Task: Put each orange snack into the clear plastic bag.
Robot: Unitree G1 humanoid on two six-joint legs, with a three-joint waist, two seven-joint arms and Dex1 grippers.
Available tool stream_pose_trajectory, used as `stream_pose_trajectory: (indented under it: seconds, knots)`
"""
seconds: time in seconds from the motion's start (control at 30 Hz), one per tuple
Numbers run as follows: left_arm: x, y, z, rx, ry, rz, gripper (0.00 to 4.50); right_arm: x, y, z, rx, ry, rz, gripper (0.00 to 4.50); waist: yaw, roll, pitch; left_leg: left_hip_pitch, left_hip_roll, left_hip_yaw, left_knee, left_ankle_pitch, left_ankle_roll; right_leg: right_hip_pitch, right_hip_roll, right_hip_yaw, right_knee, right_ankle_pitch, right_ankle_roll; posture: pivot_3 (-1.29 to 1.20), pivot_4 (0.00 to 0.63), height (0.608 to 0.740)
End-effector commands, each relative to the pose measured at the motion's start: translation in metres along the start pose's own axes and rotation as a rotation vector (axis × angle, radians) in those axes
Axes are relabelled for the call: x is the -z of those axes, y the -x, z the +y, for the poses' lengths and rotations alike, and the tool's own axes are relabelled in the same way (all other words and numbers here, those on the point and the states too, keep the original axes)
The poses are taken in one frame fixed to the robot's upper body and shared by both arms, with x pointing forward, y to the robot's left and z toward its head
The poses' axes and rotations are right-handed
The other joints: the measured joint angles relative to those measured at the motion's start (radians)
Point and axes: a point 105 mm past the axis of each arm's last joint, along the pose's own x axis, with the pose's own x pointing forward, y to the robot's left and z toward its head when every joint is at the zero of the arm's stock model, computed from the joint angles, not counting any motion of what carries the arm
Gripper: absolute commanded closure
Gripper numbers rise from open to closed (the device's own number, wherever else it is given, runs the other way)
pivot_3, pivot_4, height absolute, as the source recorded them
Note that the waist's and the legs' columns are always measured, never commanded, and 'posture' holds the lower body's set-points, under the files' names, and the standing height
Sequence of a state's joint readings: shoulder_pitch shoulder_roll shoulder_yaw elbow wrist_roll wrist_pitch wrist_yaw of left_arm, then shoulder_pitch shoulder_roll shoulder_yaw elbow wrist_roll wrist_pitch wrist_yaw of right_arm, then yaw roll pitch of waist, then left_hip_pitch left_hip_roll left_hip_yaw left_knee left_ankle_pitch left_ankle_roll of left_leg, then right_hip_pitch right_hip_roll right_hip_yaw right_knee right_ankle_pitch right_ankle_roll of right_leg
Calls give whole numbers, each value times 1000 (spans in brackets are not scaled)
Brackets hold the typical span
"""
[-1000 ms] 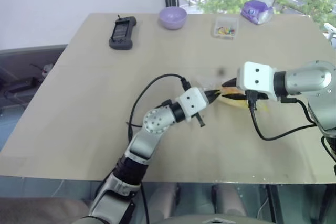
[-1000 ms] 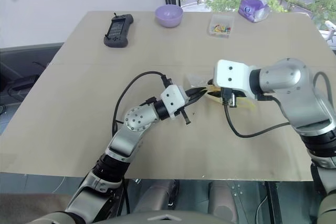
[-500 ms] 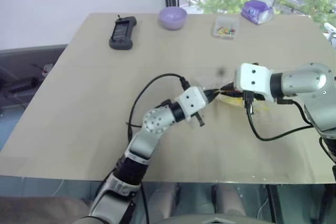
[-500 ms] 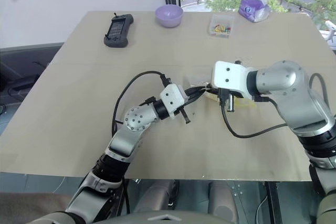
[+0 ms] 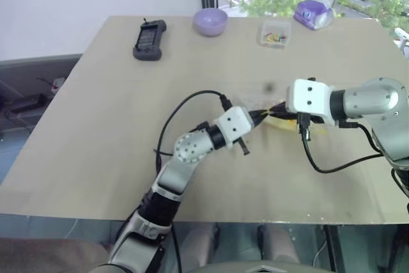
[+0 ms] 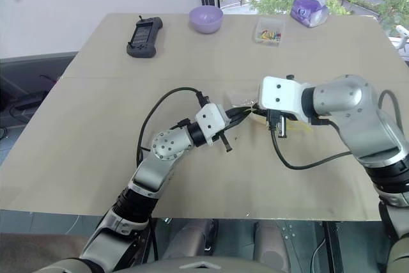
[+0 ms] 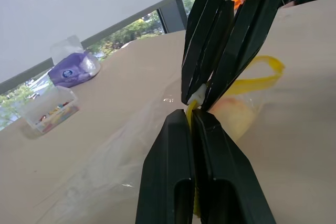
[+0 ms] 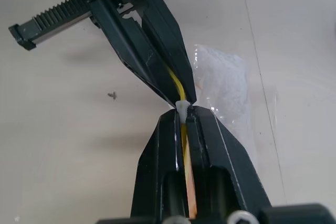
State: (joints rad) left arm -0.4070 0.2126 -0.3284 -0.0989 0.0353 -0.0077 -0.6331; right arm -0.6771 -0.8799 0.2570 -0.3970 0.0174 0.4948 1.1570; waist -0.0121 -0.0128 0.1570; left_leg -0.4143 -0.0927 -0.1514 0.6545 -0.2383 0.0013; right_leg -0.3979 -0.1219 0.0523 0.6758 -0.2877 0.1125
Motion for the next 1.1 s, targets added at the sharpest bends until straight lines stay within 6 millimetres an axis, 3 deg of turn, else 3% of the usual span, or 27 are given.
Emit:
stream_pose_trajectory:
  seconds: [0.03, 0.67, 1.1]
  knots:
    - [-3, 12, 20, -76, -46, 0, 4500, 16, 12, -6, 49, -8, 94, 4477, -1, 0, 0, 0, 0, 0, 0, 0, 0, 0, 0, 0, 0, 0, 0, 0, 150, 740]
    - [21, 54, 66, -235, -117, 140, 4500, 81, 47, -10, 158, -160, 379, 4477, 1, 0, 0, 0, 0, 0, 0, 0, 0, 0, 0, 0, -1, 0, 0, 0, 150, 740]
    - [22, 56, 73, -247, -131, 142, 4500, 90, 62, -12, 200, -176, 434, 4477, 0, 0, 0, 0, 0, 1, -1, 0, 0, 0, 0, 0, -1, 0, 0, 0, 150, 740]
